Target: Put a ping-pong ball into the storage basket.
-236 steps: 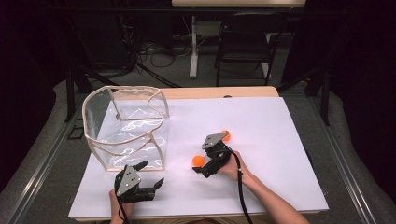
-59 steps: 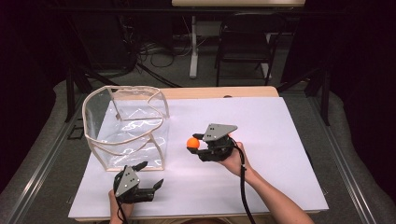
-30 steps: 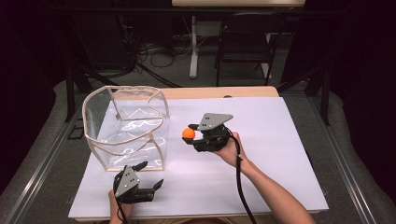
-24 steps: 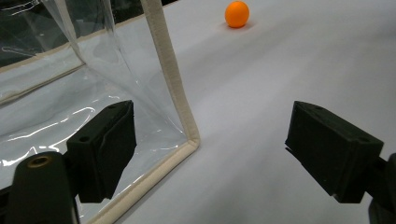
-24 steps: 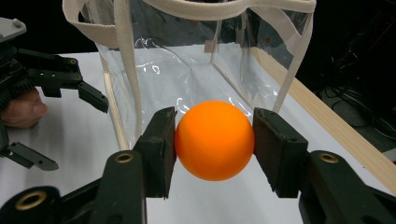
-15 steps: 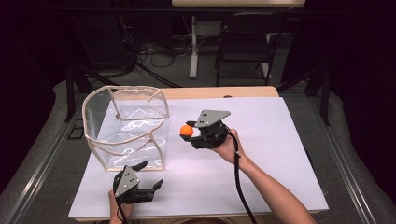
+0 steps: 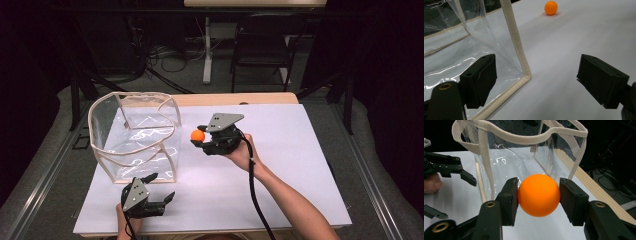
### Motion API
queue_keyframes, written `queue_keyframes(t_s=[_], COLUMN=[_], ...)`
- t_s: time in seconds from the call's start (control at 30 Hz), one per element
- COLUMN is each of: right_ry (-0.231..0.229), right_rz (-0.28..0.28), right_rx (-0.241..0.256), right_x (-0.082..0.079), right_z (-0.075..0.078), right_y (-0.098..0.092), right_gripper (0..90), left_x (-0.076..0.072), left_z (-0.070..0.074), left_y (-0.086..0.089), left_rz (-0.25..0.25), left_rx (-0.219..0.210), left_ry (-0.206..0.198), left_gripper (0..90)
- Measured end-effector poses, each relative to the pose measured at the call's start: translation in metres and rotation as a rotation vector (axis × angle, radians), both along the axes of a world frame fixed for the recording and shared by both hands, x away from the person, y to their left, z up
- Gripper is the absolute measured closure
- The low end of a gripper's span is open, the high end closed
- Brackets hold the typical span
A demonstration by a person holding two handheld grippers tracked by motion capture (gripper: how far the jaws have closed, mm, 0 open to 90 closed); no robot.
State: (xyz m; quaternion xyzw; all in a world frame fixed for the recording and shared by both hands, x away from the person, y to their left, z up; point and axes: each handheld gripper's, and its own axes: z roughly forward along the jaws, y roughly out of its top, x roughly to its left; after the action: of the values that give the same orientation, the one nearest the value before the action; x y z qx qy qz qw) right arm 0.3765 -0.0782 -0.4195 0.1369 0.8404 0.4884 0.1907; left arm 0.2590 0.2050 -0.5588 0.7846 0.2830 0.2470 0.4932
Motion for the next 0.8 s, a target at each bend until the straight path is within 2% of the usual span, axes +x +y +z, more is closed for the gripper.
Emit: queue_keyframes(t_s=[0.8], right_ry=[-0.018], right_rz=[-0.003], right_rx=[0.0], right_x=[0.01], right_z=[0.017], right_y=[0.012], right_gripper=[50.5], left_x=[0.0], left_z=[0.0], left_y=[0.0], left_rz=[-0.002], left_rx=[0.001], left_ry=[-0.002], left_gripper=[15.9])
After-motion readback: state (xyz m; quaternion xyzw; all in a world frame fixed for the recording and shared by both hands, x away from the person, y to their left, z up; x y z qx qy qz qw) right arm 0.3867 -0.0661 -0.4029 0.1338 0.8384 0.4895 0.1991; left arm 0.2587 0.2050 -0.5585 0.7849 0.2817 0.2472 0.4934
